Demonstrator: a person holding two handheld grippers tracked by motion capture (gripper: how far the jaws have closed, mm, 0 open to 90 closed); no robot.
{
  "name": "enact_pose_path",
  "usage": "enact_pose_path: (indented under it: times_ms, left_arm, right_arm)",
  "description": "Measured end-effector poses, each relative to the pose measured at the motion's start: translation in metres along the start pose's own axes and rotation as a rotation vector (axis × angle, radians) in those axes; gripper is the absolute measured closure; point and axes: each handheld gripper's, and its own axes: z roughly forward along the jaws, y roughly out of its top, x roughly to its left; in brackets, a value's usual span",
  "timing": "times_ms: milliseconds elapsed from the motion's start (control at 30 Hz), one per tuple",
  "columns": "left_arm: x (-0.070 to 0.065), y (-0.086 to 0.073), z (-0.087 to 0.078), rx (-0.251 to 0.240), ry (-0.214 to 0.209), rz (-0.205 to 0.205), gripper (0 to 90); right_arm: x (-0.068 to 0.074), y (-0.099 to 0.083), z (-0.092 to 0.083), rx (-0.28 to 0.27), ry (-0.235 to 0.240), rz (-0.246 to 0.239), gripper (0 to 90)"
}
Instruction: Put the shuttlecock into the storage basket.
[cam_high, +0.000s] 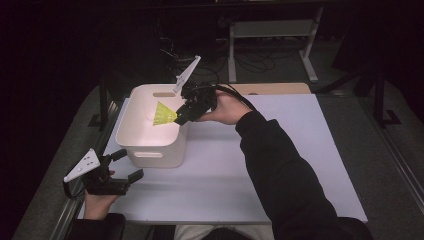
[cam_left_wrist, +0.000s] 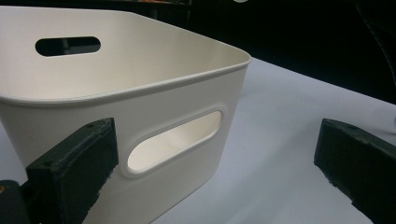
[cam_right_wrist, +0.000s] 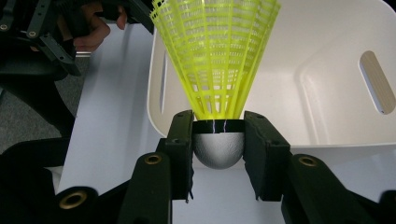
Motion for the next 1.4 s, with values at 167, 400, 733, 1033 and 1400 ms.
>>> enact_pose_path:
  times_ms: [167, 400, 733, 1033, 1400]
  left_arm:
    - [0.0, 0.0, 0.0, 0.001, 0.0, -0.002, 0.0]
    - [0.0, 0.0, 0.0, 0.002, -0.001, -0.001, 0.0]
    - [0.0, 0.0, 0.0, 0.001, -0.002, -0.001, 0.0]
    - [0.0, 0.0, 0.0, 0.0, -0.003, -0.001, 0.0]
    - [0.0, 0.0, 0.0, -0.001, -0.003, -0.002, 0.0]
  right_arm:
    - [-0.001, 0.003, 0.006, 0.003, 0.006, 0.005, 63.2]
    - [-0.001, 0.006, 0.015, 0.006, 0.014, 0.002, 63.2]
    - [0.0, 0.008, 0.027, 0.021, 0.027, -0.006, 63.2]
    - [-0.002, 0.009, 0.036, 0.02, 0.038, -0.007, 63.2]
    - [-0.003, 0.01, 0.047, 0.03, 0.052, -0.003, 63.2]
